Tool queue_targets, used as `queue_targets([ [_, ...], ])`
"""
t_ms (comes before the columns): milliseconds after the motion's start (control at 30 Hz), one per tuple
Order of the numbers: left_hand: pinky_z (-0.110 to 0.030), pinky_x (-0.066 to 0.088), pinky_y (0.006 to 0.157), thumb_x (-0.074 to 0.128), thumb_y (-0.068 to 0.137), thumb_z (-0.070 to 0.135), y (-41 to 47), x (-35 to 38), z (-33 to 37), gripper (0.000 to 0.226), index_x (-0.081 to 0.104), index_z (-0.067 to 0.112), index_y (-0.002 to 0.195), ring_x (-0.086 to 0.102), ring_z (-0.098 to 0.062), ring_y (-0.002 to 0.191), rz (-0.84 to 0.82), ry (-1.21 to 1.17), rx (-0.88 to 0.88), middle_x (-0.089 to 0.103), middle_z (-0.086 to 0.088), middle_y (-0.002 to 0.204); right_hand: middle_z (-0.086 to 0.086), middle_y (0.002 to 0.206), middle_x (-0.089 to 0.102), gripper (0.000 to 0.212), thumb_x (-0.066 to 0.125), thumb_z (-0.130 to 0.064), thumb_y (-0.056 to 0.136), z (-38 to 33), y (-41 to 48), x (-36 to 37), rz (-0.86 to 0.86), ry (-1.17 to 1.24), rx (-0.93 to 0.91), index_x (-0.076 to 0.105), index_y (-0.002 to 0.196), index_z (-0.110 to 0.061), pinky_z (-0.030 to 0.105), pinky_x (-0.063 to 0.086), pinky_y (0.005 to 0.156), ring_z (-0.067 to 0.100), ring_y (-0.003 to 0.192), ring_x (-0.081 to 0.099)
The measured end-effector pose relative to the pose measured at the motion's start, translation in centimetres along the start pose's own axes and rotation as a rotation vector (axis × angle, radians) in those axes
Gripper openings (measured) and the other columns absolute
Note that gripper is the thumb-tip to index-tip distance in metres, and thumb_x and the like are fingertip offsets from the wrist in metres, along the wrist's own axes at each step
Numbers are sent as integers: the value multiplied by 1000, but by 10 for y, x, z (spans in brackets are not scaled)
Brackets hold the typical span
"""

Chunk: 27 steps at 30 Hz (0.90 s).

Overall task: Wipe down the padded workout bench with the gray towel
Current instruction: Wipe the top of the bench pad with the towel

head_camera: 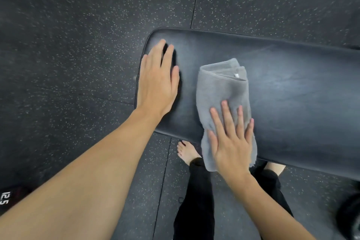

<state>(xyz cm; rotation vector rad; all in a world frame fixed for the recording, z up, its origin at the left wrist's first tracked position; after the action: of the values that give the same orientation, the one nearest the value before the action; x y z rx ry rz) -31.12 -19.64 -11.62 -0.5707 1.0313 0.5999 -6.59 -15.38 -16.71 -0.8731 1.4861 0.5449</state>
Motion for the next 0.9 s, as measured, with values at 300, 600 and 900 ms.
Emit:
queue_targets([
  [300, -54, 6, 129, 40, 107, 21, -1, 26, 10, 51, 37, 6, 155, 13, -32, 159, 11, -73, -84, 23, -14, 168, 2, 172, 11, 57, 24, -47, 108, -30, 108, -23, 32, 139, 194, 17, 162, -31, 63, 8, 125, 35, 158, 6],
  [600, -55, 17, 126, 42, 105, 13, -2, 15, 30, 49, 39, 6, 153, 17, -31, 158, -27, -6, -94, 22, -13, 169, -2, 172, 12, 54, 22, -45, 108, -10, 192, -44, -20, 128, 21, 18, 161, -33, 61, 3, 125, 31, 159, 5],
  [900, -59, -14, 123, 60, 90, 65, -8, 54, 60, 108, -4, 20, 164, -26, -36, 155, -304, 77, -44, -23, -10, 170, -1, 172, 5, 54, 23, -40, 110, 164, 120, -66, -5, 150, 335, 14, 162, -30, 61, 6, 126, 33, 159, -3],
])
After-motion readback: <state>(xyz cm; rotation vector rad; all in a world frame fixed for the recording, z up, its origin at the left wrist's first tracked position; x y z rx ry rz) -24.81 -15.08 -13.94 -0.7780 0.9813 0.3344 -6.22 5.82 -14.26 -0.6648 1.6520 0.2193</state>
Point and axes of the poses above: each hand's wrist, its own y-axis towards the middle knuckle, its own x-axis out of the palm, z = x × y, the point moved 3 cm from there along y, towards the middle knuckle
